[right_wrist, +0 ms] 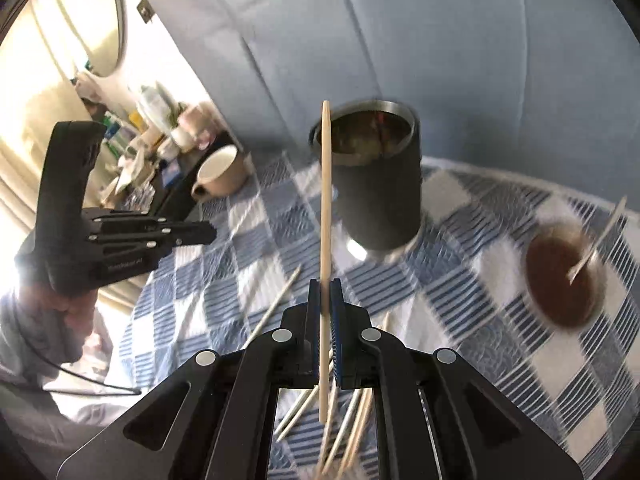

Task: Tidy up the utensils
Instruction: 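Lift both held sticks upright and carry them over the black holder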

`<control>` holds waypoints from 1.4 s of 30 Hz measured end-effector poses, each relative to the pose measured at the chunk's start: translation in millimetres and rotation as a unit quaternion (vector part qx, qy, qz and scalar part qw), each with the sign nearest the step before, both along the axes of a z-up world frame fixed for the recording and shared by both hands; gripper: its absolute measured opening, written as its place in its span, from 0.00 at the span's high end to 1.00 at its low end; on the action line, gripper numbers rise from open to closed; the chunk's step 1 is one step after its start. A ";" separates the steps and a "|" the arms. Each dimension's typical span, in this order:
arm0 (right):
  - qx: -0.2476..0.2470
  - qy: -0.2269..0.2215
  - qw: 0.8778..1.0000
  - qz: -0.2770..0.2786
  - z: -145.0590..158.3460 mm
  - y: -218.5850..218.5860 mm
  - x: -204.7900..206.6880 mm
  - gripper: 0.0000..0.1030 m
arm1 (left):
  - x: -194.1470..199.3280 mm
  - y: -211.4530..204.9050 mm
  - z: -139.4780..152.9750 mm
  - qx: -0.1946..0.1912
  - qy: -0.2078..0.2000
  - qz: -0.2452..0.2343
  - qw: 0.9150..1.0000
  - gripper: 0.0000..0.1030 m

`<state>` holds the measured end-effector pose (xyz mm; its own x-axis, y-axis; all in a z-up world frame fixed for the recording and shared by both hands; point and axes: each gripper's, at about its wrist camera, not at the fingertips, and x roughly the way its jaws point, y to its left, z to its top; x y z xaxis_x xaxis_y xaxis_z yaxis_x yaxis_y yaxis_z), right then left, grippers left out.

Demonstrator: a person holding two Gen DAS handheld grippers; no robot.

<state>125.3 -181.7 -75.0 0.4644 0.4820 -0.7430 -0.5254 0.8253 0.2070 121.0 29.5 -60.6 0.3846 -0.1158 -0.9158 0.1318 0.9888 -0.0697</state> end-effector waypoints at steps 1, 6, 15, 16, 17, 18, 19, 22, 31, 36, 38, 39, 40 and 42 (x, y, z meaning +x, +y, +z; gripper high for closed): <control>0.005 -0.005 1.000 0.000 3.8 -1.1 2.4 0.95 | 2.1 0.2 2.4 -0.001 -0.001 0.001 1.000 1.00; 0.013 -0.026 1.000 0.001 17.3 -1.0 16.7 0.95 | 6.1 0.6 2.3 0.005 0.002 -0.003 1.000 1.00; 0.013 -0.024 1.000 0.006 18.6 5.8 31.8 0.95 | -2.0 4.3 -56.1 0.006 0.088 -0.004 0.996 1.00; 0.011 -0.023 1.000 0.006 18.2 6.4 33.5 0.95 | -3.4 3.7 -64.2 0.007 0.097 -0.005 0.995 1.00; 0.011 -0.022 1.000 0.007 18.1 6.5 35.2 0.95 | -4.3 2.8 -73.7 0.008 0.108 -0.006 0.994 1.00; 0.011 -0.022 1.000 0.006 18.4 6.7 37.5 0.95 | -5.0 2.2 -80.2 0.007 0.116 -0.006 0.993 1.00; 0.010 -0.022 1.000 0.005 18.7 6.8 39.7 0.95 | -5.7 2.3 -88.3 0.007 0.126 -0.006 0.992 1.00; 0.010 -0.022 1.000 0.002 19.4 6.2 44.9 0.95 | -6.3 2.5 -110.5 0.005 0.155 -0.004 0.988 0.93; 0.008 -0.011 1.000 -0.003 12.5 4.7 49.9 0.95 | -10.1 0.2 -151.5 0.016 0.211 0.008 0.977 0.73; 0.013 -0.003 1.000 -0.007 6.7 3.3 47.6 0.95 | -17.7 -2.9 -153.4 0.048 0.191 -0.001 0.980 0.94; 0.016 -0.002 1.000 -0.008 5.8 2.6 46.2 0.95 | -19.7 0.6 -155.6 0.026 0.193 0.013 0.981 0.95; 0.016 -0.002 1.000 -0.008 5.8 2.6 45.4 0.95 | -20.4 3.0 -155.8 0.020 0.197 0.020 0.980 0.96; 0.016 -0.003 1.000 -0.007 5.9 2.7 44.8 0.95 | -21.9 5.2 -156.2 0.013 0.203 0.024 0.979 0.96; 0.015 -0.006 1.000 -0.009 7.6 1.4 43.3 0.95 | -27.5 8.6 -154.8 -0.006 0.213 0.021 0.977 0.96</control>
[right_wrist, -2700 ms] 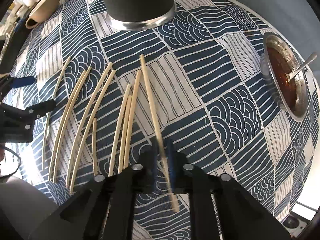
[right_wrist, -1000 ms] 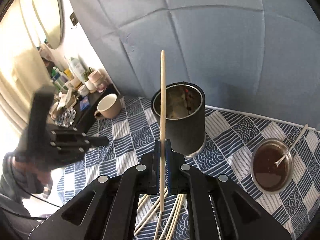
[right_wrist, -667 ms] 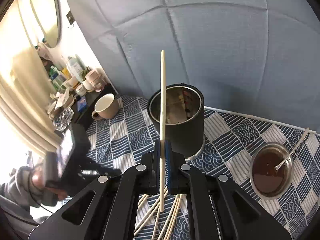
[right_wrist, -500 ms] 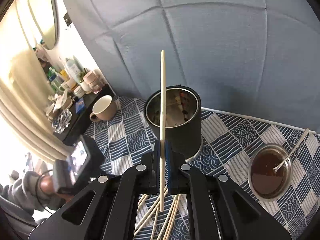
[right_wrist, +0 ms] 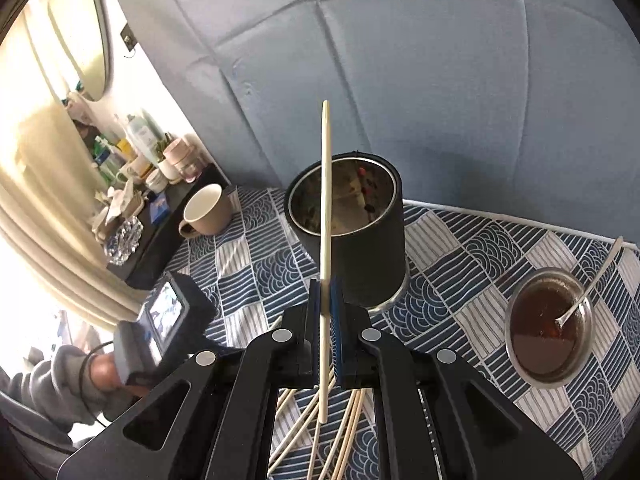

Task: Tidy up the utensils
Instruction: 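Lift both held sticks upright and carry them over the black holder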

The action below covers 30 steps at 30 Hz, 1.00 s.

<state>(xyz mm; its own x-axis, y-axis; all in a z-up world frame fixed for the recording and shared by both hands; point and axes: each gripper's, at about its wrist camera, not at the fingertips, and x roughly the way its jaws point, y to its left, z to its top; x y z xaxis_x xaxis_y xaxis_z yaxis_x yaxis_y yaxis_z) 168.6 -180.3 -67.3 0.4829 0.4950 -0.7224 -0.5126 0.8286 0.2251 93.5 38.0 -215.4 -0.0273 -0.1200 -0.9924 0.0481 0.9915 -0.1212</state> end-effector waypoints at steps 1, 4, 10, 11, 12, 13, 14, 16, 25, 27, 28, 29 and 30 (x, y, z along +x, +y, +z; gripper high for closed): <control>0.002 -0.001 1.000 0.000 1.1 -0.8 -0.2 0.95 | -2.1 1.0 3.0 -0.005 0.000 -0.004 1.000 0.96; 0.010 -0.009 1.000 -0.001 5.2 -3.9 0.7 0.95 | -1.3 4.9 24.5 -0.011 -0.023 -0.001 1.000 0.96; 0.028 -0.044 0.999 0.004 22.2 -1.0 10.2 0.95 | 32.9 5.8 102.1 -0.030 -0.115 0.002 0.993 0.96; 0.032 -0.053 0.998 0.005 27.0 0.2 13.2 0.95 | 42.8 5.6 118.0 -0.028 -0.136 0.002 0.990 0.96; 0.035 -0.058 0.998 0.006 29.8 1.0 15.3 0.95 | 50.0 7.5 131.7 -0.027 -0.154 0.003 0.988 0.96; 0.039 -0.063 0.997 0.008 33.1 1.7 17.9 0.95 | 54.5 10.0 143.1 -0.029 -0.165 0.005 0.986 0.96; 0.043 -0.071 0.996 0.008 37.3 2.7 21.7 0.95 | 62.0 10.4 155.5 -0.034 -0.181 0.006 0.983 0.96; 0.048 -0.079 0.996 0.008 42.8 5.0 28.7 0.95 | 76.1 7.5 179.6 -0.037 -0.217 0.003 0.975 0.96; 0.096 -0.117 0.988 0.019 55.6 17.3 64.3 0.95 | 151.8 -10.0 228.3 -0.138 -0.313 -0.018 0.939 0.96; 0.109 -0.127 0.986 0.018 53.4 18.9 70.2 0.95 | 162.3 -15.2 226.5 -0.143 -0.328 -0.024 0.934 0.96; 0.112 -0.129 0.985 0.016 51.9 19.5 72.1 0.95 | 167.7 -17.2 224.6 -0.159 -0.334 -0.024 0.929 0.96; 0.117 -0.134 0.984 0.011 49.6 19.4 75.0 0.95 | 172.0 -19.4 221.9 -0.171 -0.341 -0.022 0.924 0.96; 0.126 -0.139 0.982 0.006 46.9 18.2 77.5 0.95 | 174.7 -21.1 219.6 -0.181 -0.348 -0.021 0.920 0.96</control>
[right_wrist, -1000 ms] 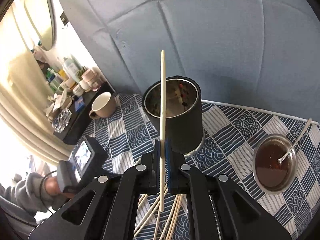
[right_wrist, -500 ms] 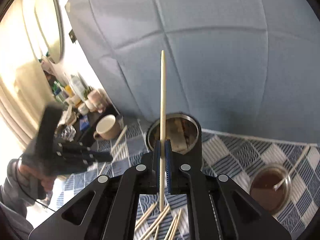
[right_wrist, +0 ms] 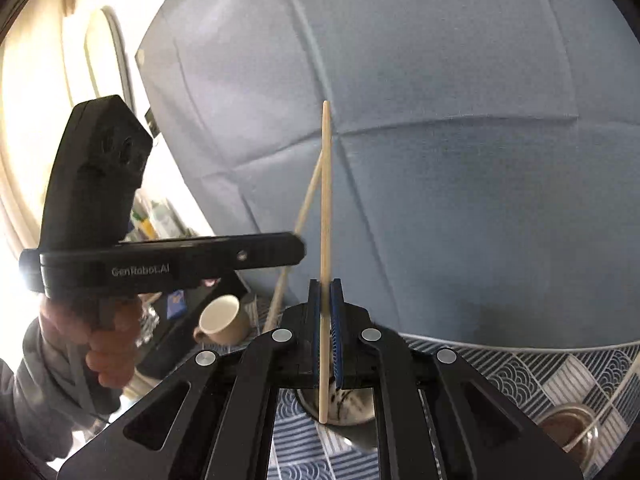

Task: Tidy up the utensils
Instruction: 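Lift both held sticks upright and carry them over the black holder, then open the right gripper over the holder while the left gripper releases its stick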

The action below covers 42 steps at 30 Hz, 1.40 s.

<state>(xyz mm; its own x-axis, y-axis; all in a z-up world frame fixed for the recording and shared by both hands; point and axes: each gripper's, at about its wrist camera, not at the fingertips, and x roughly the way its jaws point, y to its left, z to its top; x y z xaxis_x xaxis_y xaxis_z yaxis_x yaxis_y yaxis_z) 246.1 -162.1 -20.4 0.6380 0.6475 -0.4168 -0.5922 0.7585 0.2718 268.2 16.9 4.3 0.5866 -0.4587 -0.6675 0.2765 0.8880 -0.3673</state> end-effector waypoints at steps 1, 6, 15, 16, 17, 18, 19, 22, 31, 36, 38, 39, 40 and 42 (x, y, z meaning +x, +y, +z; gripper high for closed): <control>0.008 -0.002 1.000 -0.005 -3.2 -1.4 2.3 0.95 | 3.1 -2.0 -4.0 -0.011 -0.009 -0.001 1.000 0.96; 0.040 0.005 0.999 -0.033 -27.3 -8.0 14.1 0.95 | 3.5 -12.1 -28.9 0.005 -0.050 0.005 0.999 0.95; 0.007 0.026 0.999 -0.034 -53.5 1.0 18.0 0.92 | -4.8 -15.8 -66.1 -0.002 -0.049 0.026 0.998 0.95; 0.008 0.026 0.999 -0.035 -53.6 1.4 17.8 0.92 | -5.8 -15.9 -66.7 0.000 -0.046 0.026 0.999 0.95; 0.007 0.027 0.999 -0.040 -53.6 1.0 17.0 0.92 | -6.9 -15.9 -67.0 0.007 -0.045 0.030 0.999 0.95; 0.007 0.029 0.999 -0.041 -53.7 1.8 16.1 0.92 | -7.8 -11.6 -67.9 0.011 -0.045 0.030 0.998 0.95; 0.008 0.031 0.999 -0.043 -53.4 1.7 15.7 0.92 | -9.5 -9.9 -66.9 0.014 -0.044 0.028 0.999 0.95; 0.005 0.031 0.999 -0.043 -52.6 3.2 13.2 0.91 | -15.5 -2.6 -60.2 0.017 -0.046 0.034 0.998 0.95; -0.014 0.013 0.999 -0.050 -39.0 -5.0 -12.4 0.91 | -38.7 17.3 -41.6 0.024 -0.050 0.056 0.997 0.78; -0.023 0.014 0.996 -0.081 -35.6 -14.9 -28.7 0.69 | -57.0 22.2 -36.9 0.034 -0.045 0.062 0.997 0.75; -0.026 0.019 0.996 -0.086 -36.7 -16.3 -33.9 0.69 | -62.5 22.5 -37.8 0.036 -0.038 0.064 0.997 0.72; -0.028 0.020 0.996 -0.087 -37.2 -17.4 -36.2 0.69 | -66.9 23.6 -38.2 0.038 -0.034 0.067 0.996 0.68; -0.032 0.021 0.995 -0.089 -37.9 -17.9 -38.5 0.69 | -69.9 24.3 -39.3 0.038 -0.032 0.067 0.997 0.65; -0.038 0.024 0.995 -0.091 -39.5 -18.8 -44.7 0.68 | -76.9 25.4 -41.3 0.051 -0.029 0.076 0.995 0.52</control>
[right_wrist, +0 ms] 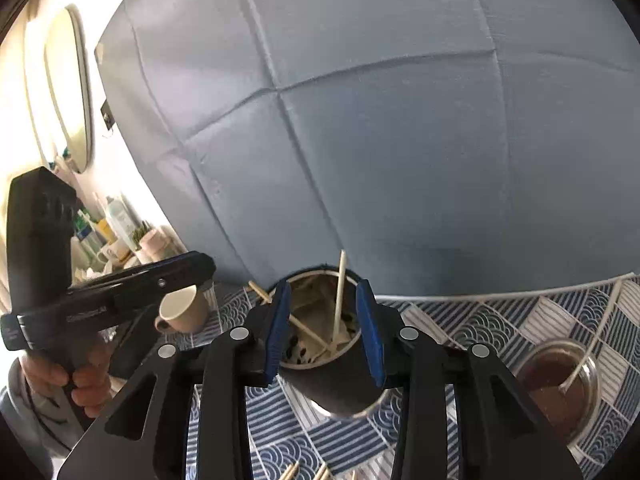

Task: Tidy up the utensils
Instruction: 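Open the right gripper over the holder while the left gripper releases its stick, then move both open grippers back down to the remaining wooden sticks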

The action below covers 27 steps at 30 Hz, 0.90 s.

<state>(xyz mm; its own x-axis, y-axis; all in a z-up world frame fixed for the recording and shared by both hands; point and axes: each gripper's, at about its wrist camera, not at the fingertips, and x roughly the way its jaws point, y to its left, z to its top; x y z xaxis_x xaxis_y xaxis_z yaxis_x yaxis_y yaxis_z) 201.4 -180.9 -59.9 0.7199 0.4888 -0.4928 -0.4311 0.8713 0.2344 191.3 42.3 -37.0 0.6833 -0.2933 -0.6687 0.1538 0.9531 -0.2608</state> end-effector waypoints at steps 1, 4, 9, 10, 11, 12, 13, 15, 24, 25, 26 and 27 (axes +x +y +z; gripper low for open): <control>-0.001 0.003 1.000 0.001 -1.4 -0.1 -2.6 0.68 | -3.4 0.6 -1.9 0.010 0.003 0.008 1.000 0.47; -0.009 0.012 1.000 0.003 -8.6 1.2 -10.3 0.68 | -9.9 1.5 -10.8 0.020 0.024 0.014 0.999 0.43; -0.027 0.040 0.999 0.005 -31.8 3.7 -21.8 0.68 | -21.6 4.2 -31.4 0.033 0.057 0.038 0.997 0.33; -0.032 0.045 0.998 0.005 -36.2 3.9 -23.4 0.68 | -23.2 5.1 -36.6 0.033 0.067 0.038 0.996 0.33; -0.041 0.052 0.998 0.007 -42.9 4.2 -26.4 0.68 | -26.2 4.4 -44.3 0.037 0.082 0.038 0.995 0.32; -0.050 0.059 0.997 0.008 -49.6 4.1 -29.9 0.68 | -28.3 3.5 -48.3 0.040 0.091 0.037 0.994 0.31; -0.057 0.065 0.996 0.011 -55.6 3.2 -33.2 0.68 | -31.0 2.6 -54.3 0.044 0.103 0.035 0.993 0.30; -0.071 0.078 0.994 0.013 -67.7 2.5 -39.2 0.68 | -37.8 1.3 -65.4 0.049 0.123 0.033 0.991 0.29; -0.120 0.143 0.982 0.009 -121.2 -12.2 -66.0 0.68 | -71.6 -9.8 -114.2 0.068 0.196 0.009 0.978 0.24; -0.122 0.148 0.981 0.007 -124.8 -14.2 -68.2 0.68 | -74.4 -12.2 -117.4 0.072 0.201 0.005 0.977 0.24; -0.125 0.157 0.980 0.005 -131.1 -16.3 -71.9 0.68 | -76.9 -13.9 -120.5 0.077 0.204 0.001 0.976 0.24; -0.128 0.162 0.979 0.004 -135.1 -17.8 -74.3 0.68 | -80.9 -16.2 -124.5 0.083 0.209 -0.005 0.974 0.24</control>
